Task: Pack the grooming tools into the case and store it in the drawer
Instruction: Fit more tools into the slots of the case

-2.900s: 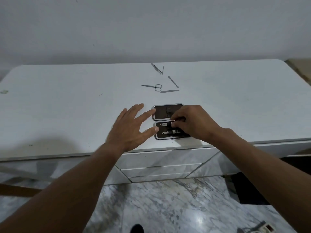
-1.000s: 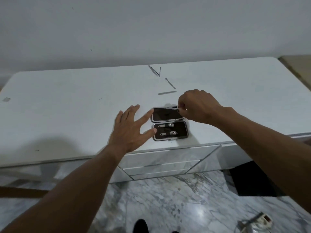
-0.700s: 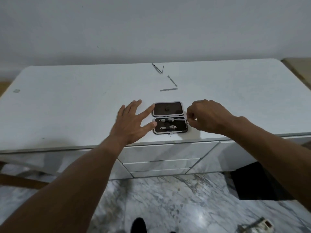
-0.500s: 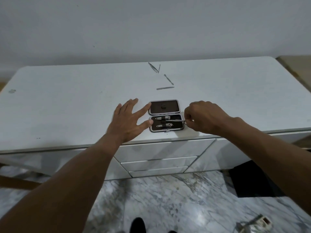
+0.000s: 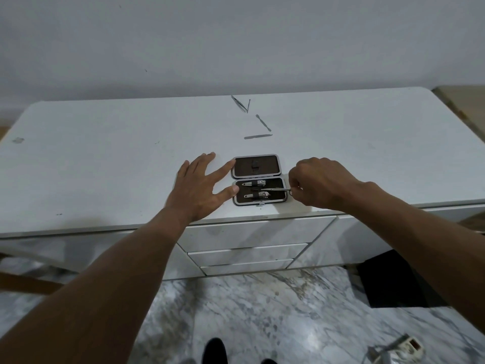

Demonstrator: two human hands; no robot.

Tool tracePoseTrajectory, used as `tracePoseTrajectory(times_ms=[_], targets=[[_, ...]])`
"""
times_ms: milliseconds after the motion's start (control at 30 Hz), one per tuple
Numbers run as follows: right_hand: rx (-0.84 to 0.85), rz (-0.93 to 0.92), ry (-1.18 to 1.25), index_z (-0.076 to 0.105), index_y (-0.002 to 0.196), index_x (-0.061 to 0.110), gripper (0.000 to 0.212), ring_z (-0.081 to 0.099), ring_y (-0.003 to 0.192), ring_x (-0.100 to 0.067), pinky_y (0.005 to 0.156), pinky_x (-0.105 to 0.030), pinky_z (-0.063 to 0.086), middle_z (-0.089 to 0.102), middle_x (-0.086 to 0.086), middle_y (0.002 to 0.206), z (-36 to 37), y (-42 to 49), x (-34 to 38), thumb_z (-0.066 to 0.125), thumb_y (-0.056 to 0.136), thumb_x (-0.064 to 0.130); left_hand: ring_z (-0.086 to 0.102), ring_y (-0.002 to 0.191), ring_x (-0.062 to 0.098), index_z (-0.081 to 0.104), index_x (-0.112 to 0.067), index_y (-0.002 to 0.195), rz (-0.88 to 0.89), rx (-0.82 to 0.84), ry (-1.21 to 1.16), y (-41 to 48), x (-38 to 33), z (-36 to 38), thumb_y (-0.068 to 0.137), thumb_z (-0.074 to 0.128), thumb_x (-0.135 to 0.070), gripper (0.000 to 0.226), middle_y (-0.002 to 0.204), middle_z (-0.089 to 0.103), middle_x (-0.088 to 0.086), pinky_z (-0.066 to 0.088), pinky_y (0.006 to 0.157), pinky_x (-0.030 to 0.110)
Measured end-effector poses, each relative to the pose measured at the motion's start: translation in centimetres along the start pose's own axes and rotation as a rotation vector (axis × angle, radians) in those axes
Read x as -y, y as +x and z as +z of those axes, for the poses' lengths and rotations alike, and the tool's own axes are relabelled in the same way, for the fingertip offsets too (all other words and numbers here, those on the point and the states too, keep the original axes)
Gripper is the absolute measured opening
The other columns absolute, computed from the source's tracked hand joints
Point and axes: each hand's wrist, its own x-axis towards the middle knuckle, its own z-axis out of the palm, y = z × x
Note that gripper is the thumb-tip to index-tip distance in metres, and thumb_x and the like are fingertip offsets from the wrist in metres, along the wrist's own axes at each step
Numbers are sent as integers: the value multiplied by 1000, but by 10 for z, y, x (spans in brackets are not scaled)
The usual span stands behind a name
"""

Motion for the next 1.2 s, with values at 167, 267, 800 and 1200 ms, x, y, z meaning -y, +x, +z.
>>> tracePoseTrajectory(times_ms=[167, 267, 800, 1200], targets=[[-16, -12, -16, 66, 88, 10, 18, 63, 83, -36, 66, -35, 50, 66, -9, 95, 1, 6, 1, 52, 84, 21, 13, 148, 22, 21, -51, 147, -5, 8, -10, -1, -1, -1, 83, 15, -79, 71, 160, 23, 5, 8, 118, 48], [-26, -30, -31, 66, 90, 11, 18, 63, 83, -36, 65, -35, 49, 65, -9, 96, 2, 10, 2, 52, 84, 21, 13, 148, 21, 21, -51, 147, -8, 3, -13, 0, 0, 0, 83, 16, -79, 70, 160, 23, 4, 8, 118, 48], [-23, -74, -39, 65, 90, 10, 17, 62, 81, -35, 61, -32, 41, 64, -8, 96, 1, 12, 1, 53, 85, 22, 13, 148, 20, 21, -52, 147, -16, 8, -13, 0, -1, 0, 84, 16, -78, 69, 160, 23, 3, 7, 119, 47], [-66, -103, 16, 67, 87, 12, 16, 62, 80, -35, 59, -31, 39, 65, -8, 97, 4, 24, 18, 52, 84, 18, 13, 148, 21, 20, -51, 147, -12, 10, -7, -1, -1, -2, 84, 15, -78, 69, 160, 23, 4, 8, 119, 47]])
